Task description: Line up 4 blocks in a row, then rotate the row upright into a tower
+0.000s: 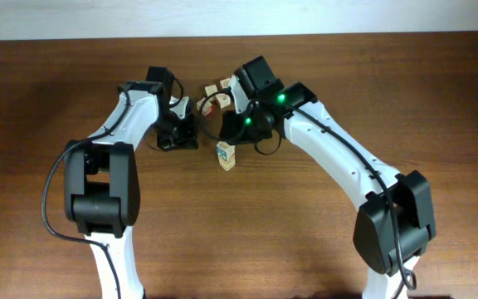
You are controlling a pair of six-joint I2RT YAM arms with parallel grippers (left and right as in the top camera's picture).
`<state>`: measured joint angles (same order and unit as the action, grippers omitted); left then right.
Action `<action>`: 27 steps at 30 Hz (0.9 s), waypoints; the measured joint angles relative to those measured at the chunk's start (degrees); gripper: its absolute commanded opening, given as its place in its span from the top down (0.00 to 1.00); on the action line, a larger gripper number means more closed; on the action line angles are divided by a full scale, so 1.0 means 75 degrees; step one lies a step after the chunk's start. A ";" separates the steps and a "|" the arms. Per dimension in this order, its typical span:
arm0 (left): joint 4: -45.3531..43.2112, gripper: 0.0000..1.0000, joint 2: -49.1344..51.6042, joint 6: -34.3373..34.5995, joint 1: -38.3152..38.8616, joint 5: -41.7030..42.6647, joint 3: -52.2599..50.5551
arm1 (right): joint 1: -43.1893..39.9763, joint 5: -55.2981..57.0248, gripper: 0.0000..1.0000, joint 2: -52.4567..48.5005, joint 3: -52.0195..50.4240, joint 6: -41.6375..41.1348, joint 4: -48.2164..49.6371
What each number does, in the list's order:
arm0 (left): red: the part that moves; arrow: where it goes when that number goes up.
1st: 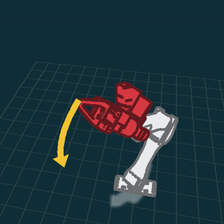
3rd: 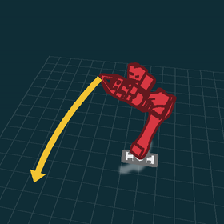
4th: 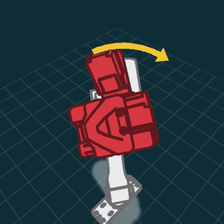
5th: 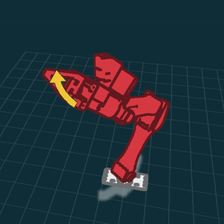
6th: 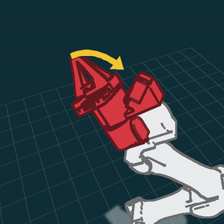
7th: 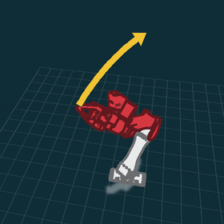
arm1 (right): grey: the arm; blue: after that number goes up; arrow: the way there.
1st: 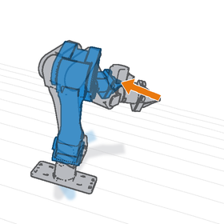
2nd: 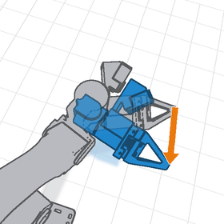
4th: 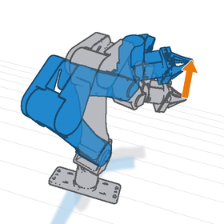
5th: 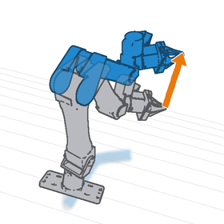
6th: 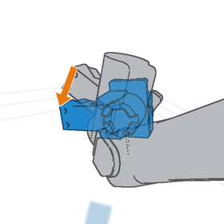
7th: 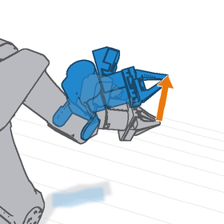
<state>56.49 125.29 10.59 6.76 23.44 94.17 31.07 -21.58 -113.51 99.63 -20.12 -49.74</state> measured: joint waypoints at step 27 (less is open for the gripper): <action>0.3529 0.01 -0.2221 -0.0874 -0.0662 -0.0851 0.4272 | -0.3724 0.2366 0.02 0.6044 0.3448 0.1346 -0.6298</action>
<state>82.96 108.64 4.03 1.80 17.06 126.21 3.14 -3.84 -68.18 125.49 -10.02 -96.97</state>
